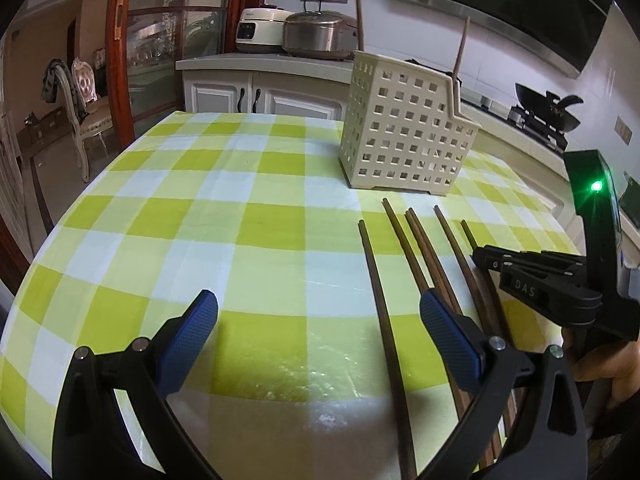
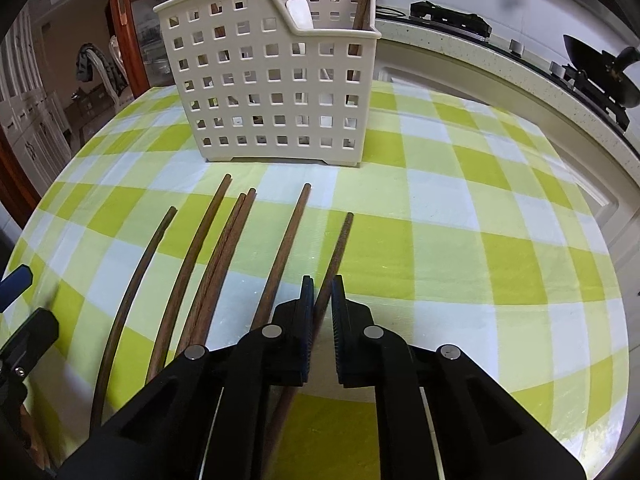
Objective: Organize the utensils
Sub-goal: 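Lower the right tool onto a loose wooden chopstick and close its fingers, then lift the chopstick upright with the right tool toward the caddy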
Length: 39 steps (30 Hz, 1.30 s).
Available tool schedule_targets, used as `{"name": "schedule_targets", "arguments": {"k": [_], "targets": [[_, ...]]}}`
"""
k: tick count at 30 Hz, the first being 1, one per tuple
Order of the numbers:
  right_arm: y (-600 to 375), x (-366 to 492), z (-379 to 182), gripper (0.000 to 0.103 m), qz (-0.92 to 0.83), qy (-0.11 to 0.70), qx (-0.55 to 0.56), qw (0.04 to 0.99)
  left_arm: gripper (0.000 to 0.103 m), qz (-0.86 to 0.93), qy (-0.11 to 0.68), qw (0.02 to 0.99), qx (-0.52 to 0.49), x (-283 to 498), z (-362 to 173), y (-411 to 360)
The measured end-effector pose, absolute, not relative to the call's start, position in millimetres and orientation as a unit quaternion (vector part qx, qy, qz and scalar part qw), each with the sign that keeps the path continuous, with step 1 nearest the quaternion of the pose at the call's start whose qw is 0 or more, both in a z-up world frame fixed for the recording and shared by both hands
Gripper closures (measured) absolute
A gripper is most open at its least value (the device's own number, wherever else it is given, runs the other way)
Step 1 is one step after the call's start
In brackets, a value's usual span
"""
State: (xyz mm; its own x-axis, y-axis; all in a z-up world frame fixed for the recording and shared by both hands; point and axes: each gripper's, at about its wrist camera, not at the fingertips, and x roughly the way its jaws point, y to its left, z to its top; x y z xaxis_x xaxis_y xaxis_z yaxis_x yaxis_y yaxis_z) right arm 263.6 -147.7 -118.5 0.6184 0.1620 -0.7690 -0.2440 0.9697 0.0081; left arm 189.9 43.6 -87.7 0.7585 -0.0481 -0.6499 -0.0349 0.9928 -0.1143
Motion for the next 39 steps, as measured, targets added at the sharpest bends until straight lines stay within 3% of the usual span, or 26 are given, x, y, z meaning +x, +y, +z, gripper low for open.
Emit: {"name": "schedule_targets", "arguments": {"k": [7,12,16,18,25,30,39], "targets": [[-165,257,-118,0.097,0.122,0.417,-0.024,0.9,0.007,-0.003,0.377,0.925,-0.041,212,-92,34],[-179,253,-113,0.097,0.129,0.412,-0.005,0.902,0.036,-0.017,0.406,0.913,-0.026,236,-98,20],[-185,250,-111,0.097,0.137,0.408,0.003,0.903,0.046,-0.023,0.412,0.911,-0.011,247,-101,7],[-187,249,-110,0.097,0.142,0.406,0.006,0.903,0.059,-0.025,0.423,0.906,-0.002,252,-105,1],[-197,249,-110,0.097,0.148,0.402,0.022,0.903,0.072,-0.017,0.427,0.904,0.018,256,-112,-6],[-203,249,-111,0.097,0.147,0.402,0.028,0.904,0.094,-0.024,0.422,0.906,0.036,256,-111,-13],[-204,243,-105,0.097,0.148,0.393,0.027,0.907,0.098,-0.034,0.418,0.907,0.017,255,-110,-9]]}}
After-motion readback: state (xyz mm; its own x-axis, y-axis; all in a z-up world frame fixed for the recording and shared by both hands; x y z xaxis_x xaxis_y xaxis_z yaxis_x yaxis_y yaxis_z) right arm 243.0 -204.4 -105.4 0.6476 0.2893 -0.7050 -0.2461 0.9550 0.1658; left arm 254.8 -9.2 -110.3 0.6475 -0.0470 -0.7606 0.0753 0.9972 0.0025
